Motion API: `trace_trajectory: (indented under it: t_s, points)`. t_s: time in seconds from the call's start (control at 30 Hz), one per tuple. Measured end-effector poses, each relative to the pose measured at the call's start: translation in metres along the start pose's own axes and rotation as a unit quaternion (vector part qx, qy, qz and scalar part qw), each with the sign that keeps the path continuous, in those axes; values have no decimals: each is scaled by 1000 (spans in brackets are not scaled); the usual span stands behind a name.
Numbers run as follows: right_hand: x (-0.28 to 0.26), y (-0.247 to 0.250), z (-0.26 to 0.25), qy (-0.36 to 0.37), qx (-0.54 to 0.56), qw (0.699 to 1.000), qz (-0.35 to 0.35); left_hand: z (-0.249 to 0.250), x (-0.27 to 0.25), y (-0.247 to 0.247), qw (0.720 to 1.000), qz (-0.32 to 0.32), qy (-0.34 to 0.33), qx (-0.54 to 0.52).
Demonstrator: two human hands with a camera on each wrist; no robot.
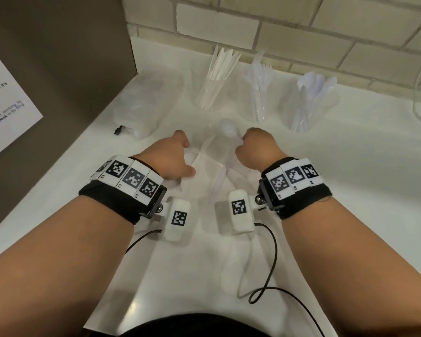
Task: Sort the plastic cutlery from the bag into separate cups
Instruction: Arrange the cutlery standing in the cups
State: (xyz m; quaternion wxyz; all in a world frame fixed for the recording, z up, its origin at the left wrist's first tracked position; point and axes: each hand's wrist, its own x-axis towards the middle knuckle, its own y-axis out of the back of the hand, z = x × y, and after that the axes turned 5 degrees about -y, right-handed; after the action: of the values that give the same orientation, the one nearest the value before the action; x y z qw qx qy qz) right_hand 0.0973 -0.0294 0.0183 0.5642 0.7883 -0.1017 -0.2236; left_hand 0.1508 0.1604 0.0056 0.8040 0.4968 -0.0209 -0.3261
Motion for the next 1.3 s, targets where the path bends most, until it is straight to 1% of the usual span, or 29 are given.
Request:
trace_trajectory:
  t_s: [0.1, 0.2, 0.27, 0.33, 0.4, 0.57, 0.7, 0.87, 1.0, 1.07, 1.17, 1.27, 1.3]
  points:
    - [-9, 1, 7, -55, -36, 995, -80, 3, -2, -2, 999, -17, 1, -31]
    - [-13, -7, 5, -65, -26, 992, -106, 7, -2, -8, 998, -31, -7, -61]
    - [-14, -13, 0, -49, 13, 993, -108, 9, 0, -10, 996, -28, -9, -79]
    - [-12, -19, -6, -25, 61, 993, -95, 8, 2, -12, 995, -4, 5, -97]
    - [-11, -23, -13, 1, 73, 994, -78, 7, 5, -13, 993, 14, 15, -114]
    - [-9, -28, -33, 36, 11, 997, -64, 6, 5, -15, 990, -2, -8, -139]
    - [-6, -25, -48, 44, -29, 997, -64, 4, 4, -15, 985, -15, -24, -171]
    - [-5, -28, -58, 24, -56, 995, -74, 3, 6, -23, 969, -17, -6, -245]
    - [-5, -24, -58, 25, -88, 992, -84, 2, 7, -22, 965, -19, 14, -262]
    - [-4, -24, -59, 31, -112, 988, -105, 3, 7, -18, 962, -6, 31, -273]
    - [-5, -24, -60, 34, -146, 978, -146, 5, 8, -16, 955, 32, 71, -287]
    - [-8, -23, -57, 48, -156, 976, -147, 2, 14, -17, 965, 91, 78, -231]
    - [-10, -22, -56, 52, -159, 976, -137, 0, 17, -17, 967, 91, 82, -225]
